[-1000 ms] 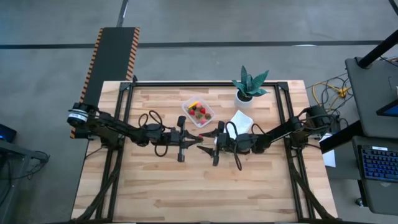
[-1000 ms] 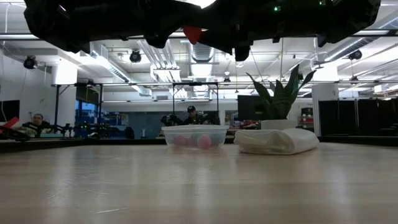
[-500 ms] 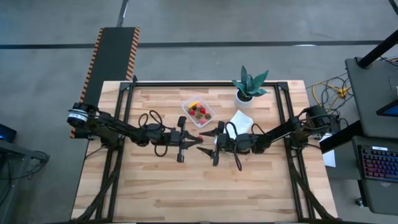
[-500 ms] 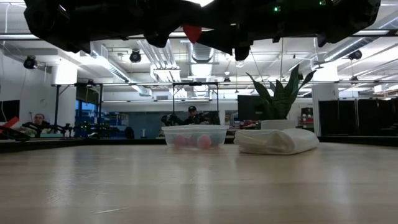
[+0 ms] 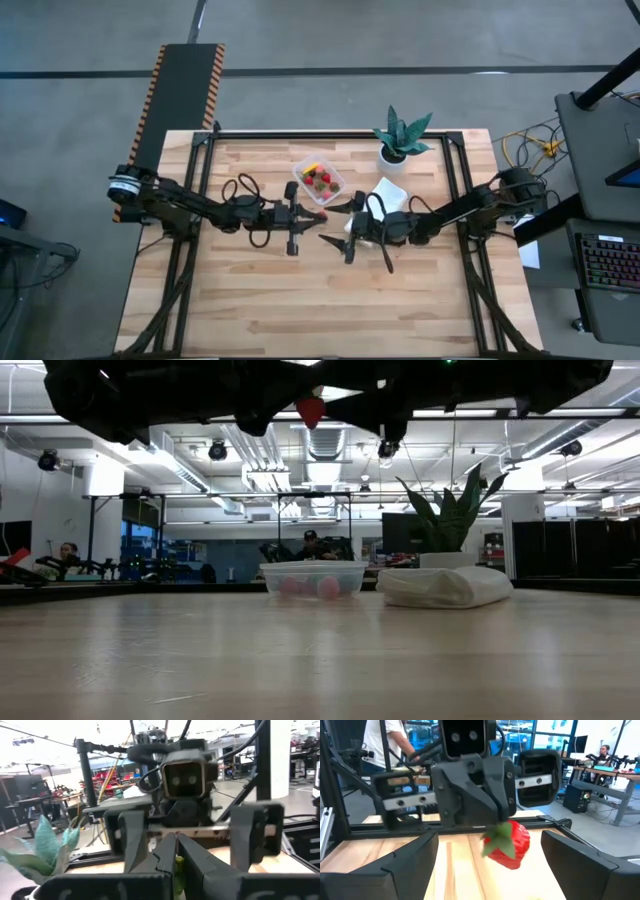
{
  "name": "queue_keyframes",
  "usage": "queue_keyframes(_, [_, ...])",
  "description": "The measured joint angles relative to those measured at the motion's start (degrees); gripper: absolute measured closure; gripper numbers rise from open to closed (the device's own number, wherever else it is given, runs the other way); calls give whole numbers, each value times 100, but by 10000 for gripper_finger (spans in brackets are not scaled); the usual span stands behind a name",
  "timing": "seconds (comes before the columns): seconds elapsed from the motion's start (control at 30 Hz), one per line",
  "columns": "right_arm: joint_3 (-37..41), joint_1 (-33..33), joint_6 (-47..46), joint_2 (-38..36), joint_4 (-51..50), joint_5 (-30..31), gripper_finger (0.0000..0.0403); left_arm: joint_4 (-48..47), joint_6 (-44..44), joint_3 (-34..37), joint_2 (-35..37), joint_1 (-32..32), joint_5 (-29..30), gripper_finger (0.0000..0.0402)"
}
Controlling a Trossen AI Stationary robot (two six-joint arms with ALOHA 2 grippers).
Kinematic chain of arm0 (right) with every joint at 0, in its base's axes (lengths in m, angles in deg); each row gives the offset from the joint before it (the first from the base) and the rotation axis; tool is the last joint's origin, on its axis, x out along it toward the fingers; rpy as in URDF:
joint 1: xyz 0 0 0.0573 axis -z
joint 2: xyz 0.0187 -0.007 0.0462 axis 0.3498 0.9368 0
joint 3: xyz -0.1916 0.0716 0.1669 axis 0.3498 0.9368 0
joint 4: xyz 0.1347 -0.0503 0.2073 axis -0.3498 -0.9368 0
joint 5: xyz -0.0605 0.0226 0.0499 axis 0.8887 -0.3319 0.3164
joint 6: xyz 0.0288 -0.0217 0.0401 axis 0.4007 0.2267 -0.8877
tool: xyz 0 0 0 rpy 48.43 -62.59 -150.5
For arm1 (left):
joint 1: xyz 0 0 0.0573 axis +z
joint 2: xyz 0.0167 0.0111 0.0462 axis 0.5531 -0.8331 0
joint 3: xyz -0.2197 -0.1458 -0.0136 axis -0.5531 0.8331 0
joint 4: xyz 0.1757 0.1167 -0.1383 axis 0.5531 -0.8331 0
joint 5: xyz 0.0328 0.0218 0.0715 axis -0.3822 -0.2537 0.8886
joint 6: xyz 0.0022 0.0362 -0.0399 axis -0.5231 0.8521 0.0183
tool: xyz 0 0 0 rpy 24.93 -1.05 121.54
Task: Pick and placing Produce into tupperware
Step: Put the strawberry into the transparent bin
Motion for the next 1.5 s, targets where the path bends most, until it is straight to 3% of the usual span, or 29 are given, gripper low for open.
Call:
queue_keyframes(0.4, [9,128,-548,-1677,-2337,14,71,-62,-450,-104,-44,902,274,401])
queue_keyframes(0.63, [74,301,-645,-2428,-3779,16,73,-1766,-1047,-656,-55,1579,280,401])
queue_keyframes(1.0, [1246,408,-59,-3123,-2639,-282,76,-5205,-1209,-1990,-66,1924,271,401])
queue_keyframes(1.27, [1961,724,49,-3743,-2041,-1466,76,-6072,-1554,-2366,-88,1965,192,401])
queue_keyframes(1.5, [2299,856,170,-4059,-1727,-1495,76,-6658,-1803,-2874,-506,2003,77,401])
